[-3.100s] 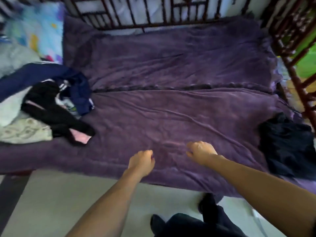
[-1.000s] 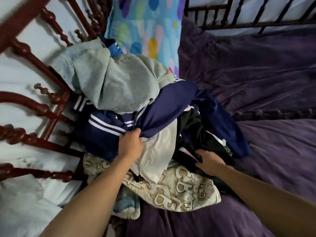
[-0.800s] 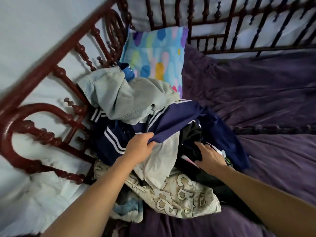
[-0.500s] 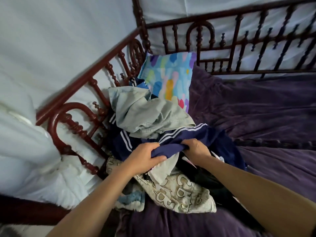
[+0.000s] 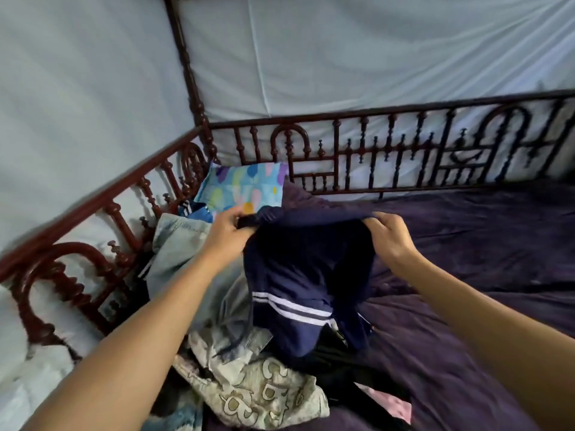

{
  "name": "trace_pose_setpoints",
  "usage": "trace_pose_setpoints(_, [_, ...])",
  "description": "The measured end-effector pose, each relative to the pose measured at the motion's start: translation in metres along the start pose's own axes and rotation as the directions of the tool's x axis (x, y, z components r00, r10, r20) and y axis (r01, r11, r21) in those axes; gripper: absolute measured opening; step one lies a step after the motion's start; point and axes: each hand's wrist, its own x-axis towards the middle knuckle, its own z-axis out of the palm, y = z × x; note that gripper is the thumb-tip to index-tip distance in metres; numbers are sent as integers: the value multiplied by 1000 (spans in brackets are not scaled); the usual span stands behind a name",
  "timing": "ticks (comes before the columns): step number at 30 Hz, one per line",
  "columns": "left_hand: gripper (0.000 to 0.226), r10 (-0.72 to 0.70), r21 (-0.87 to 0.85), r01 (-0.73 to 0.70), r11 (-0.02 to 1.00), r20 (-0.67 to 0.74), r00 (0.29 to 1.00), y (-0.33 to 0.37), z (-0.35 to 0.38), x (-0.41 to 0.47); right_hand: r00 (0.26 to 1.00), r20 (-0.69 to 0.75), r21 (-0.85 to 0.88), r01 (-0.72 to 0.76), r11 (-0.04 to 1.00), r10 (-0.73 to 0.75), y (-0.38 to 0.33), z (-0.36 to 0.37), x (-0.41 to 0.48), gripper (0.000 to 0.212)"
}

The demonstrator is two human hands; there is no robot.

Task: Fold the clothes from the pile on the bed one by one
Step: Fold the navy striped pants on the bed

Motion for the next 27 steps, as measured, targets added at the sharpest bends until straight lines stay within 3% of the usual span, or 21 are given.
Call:
trace_pose_setpoints(3, [13, 54, -143, -46, 989, 50, 997, 40, 2, 29, 996, -5, -257, -85, 963, 87, 18, -24, 5, 33])
trace_pose_setpoints(5, [10, 121, -133, -104, 986, 130, 984, 57, -1, 39, 992, 57, -432, -80, 898, 116, 21, -25, 6, 23])
trace_pose_setpoints(6, [10, 164, -95, -150, 984, 172, 971, 65, -4, 43, 989, 111, -443, -38, 896, 97, 14, -20, 5, 14])
trace_pose_setpoints(9, [12, 233, 71, -267, 961, 311, 922, 78, -12, 51, 959, 282, -295, 127, 947, -40, -19, 17, 9, 62])
trace_pose_setpoints(10, [13, 233, 94, -281, 955, 344, 909, 80, -15, 52, 944, 320, -267, 171, 948, -80, -29, 34, 11, 61])
trace_pose_setpoints(12, [15, 222, 90, -276, 957, 383, 897, 77, -24, 56, 936, 329, -257, 214, 942, -123, -42, 65, 15, 27])
trace_pose_setpoints(16, [23, 49, 54, -86, 995, 485, 873, 36, -46, 62, 987, 143, -7, 76, 997, -74, -56, 82, 26, 16])
trace_pose_setpoints(18, [31, -85, 112, 25, 993, 570, 818, 1, -44, 60, 997, 62, 73, 48, 996, -53, -70, 77, 31, 18])
trace_pose_setpoints(21, [15, -142, 220, -9, 975, 657, 740, -40, -24, 53, 996, -80, 150, 42, 988, -30, -92, 62, 42, 22])
trace_pose_setpoints(24, [14, -83, 171, -19, 985, 569, 818, -54, -15, 67, 959, -280, 150, 8, 989, 35, -102, 27, 50, 22])
trace_pose_setpoints(27, [6, 35, -112, 16, 994, 440, 897, -33, -23, 94, 935, -309, 196, -116, 974, 174, -83, -8, 36, 21])
